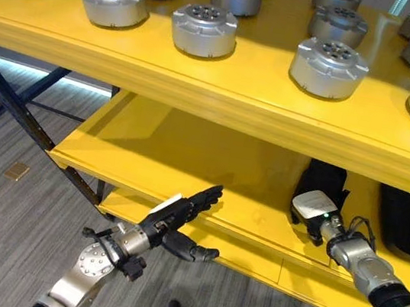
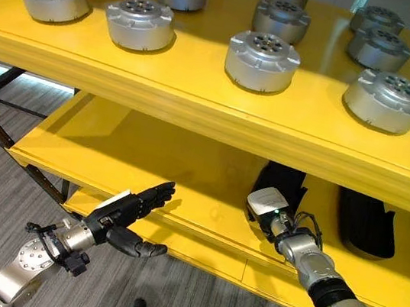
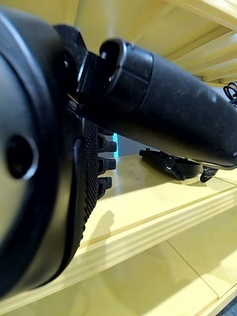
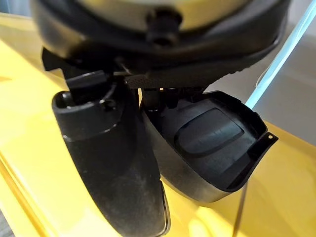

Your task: Move parts from the plastic box to the shelf.

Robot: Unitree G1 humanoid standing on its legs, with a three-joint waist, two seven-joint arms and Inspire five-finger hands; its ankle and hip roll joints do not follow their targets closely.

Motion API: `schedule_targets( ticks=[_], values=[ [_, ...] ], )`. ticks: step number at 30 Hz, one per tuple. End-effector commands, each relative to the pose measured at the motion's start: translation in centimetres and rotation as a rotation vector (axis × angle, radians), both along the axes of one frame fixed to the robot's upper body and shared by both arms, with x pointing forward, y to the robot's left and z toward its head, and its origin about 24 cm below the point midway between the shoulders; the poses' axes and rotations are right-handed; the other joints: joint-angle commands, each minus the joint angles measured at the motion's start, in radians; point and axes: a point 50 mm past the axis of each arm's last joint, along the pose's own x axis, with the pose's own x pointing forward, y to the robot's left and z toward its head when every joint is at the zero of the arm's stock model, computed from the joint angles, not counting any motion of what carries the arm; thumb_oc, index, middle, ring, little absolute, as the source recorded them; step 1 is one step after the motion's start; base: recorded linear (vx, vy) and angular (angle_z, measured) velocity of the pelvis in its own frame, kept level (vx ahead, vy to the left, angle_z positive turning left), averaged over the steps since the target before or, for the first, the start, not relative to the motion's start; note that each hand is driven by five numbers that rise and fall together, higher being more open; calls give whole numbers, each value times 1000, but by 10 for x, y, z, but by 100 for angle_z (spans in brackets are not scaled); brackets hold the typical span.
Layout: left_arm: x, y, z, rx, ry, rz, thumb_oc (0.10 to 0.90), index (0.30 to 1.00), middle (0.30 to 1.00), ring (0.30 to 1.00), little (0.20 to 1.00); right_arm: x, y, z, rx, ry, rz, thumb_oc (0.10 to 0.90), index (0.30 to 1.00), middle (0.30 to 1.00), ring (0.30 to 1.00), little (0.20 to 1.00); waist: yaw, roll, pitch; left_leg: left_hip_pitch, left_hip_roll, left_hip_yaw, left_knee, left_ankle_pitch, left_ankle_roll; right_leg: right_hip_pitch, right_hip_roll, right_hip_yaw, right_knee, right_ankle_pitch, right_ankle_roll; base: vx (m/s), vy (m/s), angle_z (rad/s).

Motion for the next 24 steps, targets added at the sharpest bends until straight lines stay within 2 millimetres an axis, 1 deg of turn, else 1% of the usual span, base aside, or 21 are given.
schedule_targets(
  ticks=[1,4,7,15,24],
  values=[
    [9,-23,50,-148,-264,-86,900,1000,1000,1000,1000,22,6,55,25,-242,69,900,1000,1000,1000,1000,15,-15,-50,29,58,56,69,-156,-20,-44,-20,4,95,-91,21,0,0,0],
    [9,-23,50,-149,-265,-85,900,1000,1000,1000,1000,22,8,55,9,-237,81,900,1000,1000,1000,1000,16,-14,-51,29,57,56,70,-156,-19,-44,-21,3,96,-92,21,0,0,0],
    [9,-23,51,-154,-264,-92,900,1000,1000,1000,1000,22,11,54,-48,-232,124,900,1000,1000,1000,1000,18,-17,-54,30,58,56,68,-156,-19,-43,-21,0,96,-92,22,0,0,0],
    [8,-23,49,-154,-262,-94,900,1000,1000,1000,1000,22,14,60,-49,-272,163,900,1000,1000,1000,1000,20,-20,-58,33,58,55,64,-156,-19,-40,-19,3,92,-92,22,0,0,0],
    [7,-24,48,-157,-258,-102,900,1000,1000,1000,1000,21,19,64,-102,-290,229,900,1000,1000,1000,1000,21,-25,-63,34,57,53,60,-156,-20,-38,-18,3,87,-90,23,0,0,0]
  ],
)
